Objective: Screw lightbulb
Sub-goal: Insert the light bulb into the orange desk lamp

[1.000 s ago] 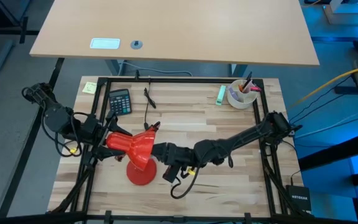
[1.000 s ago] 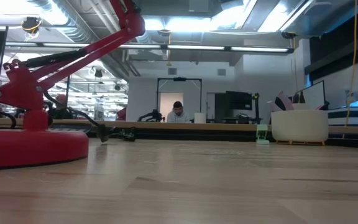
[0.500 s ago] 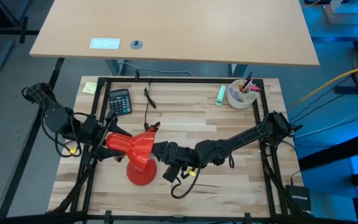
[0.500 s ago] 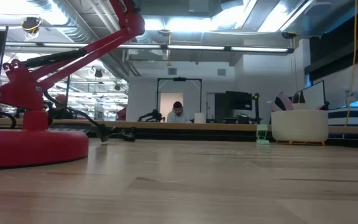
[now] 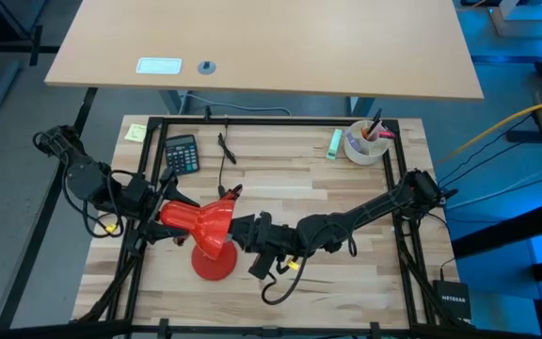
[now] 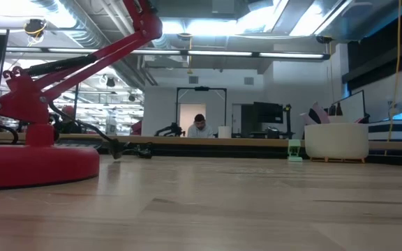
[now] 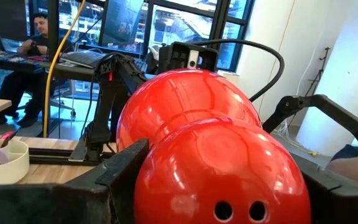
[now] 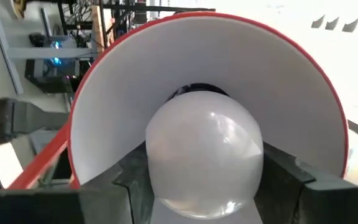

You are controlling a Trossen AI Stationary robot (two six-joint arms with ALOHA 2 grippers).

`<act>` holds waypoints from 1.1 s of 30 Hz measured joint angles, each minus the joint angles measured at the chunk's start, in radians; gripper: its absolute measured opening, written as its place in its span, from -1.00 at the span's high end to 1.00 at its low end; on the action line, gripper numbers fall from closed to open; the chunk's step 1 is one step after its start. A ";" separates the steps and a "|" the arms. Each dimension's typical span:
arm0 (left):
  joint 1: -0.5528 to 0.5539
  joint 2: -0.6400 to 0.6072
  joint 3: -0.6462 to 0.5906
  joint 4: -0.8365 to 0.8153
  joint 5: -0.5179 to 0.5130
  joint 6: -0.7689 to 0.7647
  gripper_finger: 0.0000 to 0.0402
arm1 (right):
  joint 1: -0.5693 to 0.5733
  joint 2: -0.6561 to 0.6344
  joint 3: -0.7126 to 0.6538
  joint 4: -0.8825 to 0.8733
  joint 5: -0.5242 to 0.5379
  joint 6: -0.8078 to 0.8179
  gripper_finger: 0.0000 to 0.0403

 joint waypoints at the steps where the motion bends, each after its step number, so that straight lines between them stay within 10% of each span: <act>1: 0.000 0.000 0.000 0.000 -0.001 0.000 -0.29 | 0.000 0.000 0.000 0.000 0.000 0.027 -0.03; 33: 0.001 0.043 0.002 -0.002 0.001 0.174 -0.25 | -0.021 -0.004 0.002 -0.061 -0.064 1.755 -0.04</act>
